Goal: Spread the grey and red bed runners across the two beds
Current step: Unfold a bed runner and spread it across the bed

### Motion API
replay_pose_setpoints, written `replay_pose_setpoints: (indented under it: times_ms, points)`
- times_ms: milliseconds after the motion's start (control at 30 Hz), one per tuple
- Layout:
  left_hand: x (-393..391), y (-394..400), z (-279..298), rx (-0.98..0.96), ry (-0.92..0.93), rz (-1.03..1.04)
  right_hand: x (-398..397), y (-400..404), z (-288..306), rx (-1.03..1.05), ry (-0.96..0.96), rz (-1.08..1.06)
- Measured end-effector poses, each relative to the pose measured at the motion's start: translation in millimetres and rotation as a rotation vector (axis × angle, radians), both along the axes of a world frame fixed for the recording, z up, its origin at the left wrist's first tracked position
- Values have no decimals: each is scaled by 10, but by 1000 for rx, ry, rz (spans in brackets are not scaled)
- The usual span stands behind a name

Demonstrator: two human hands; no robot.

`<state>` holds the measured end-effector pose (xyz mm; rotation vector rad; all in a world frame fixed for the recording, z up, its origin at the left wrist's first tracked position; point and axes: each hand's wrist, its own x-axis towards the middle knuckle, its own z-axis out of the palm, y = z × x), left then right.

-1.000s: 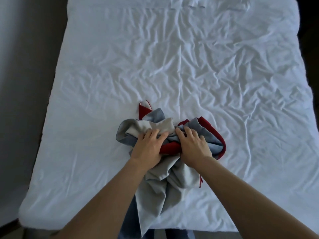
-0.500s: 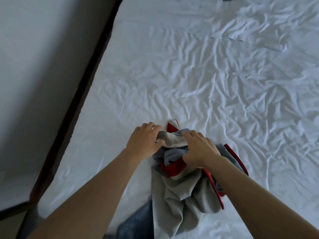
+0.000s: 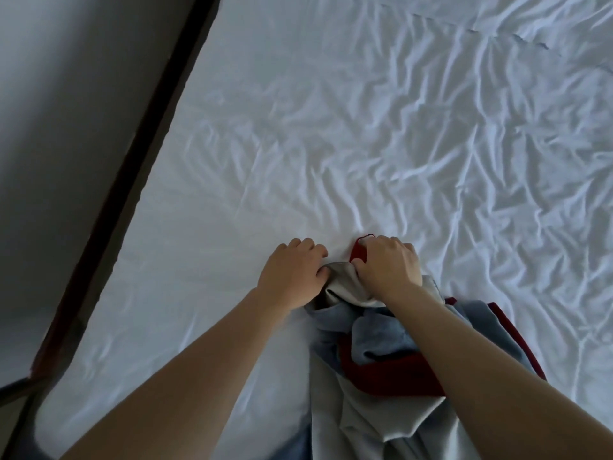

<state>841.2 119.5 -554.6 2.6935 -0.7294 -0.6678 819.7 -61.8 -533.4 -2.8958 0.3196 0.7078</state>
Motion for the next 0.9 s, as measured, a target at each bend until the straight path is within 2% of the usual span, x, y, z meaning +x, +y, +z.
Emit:
replay_pose_setpoints:
  times_ms: [167, 233, 300, 367, 467, 533, 667, 800, 900]
  points:
    - [62, -16, 21, -56, 71, 115, 51, 128, 99, 65, -88, 42]
    - [108, -21, 49, -153, 272, 294, 44, 176, 171, 106, -138, 92]
    - [188, -33, 95, -382, 552, 564, 44, 184, 243, 161, -174, 124]
    - [270, -37, 150, -523, 663, 707, 53, 187, 323, 232, -201, 145]
    - [328, -44, 216, -525, 735, 617, 89, 193, 444, 378, -273, 109]
    - [329, -54, 244, -504, 773, 555, 137, 184, 491, 390, -301, 76]
    - [321, -79, 278, -604, 834, 616, 186, 114, 486, 423, -234, 9]
    - [305, -123, 286, -759, 971, 643, 152, 119, 541, 507, -205, -8]
    - [320, -118, 308, -749, 984, 599, 169, 99, 553, 493, -235, -29]
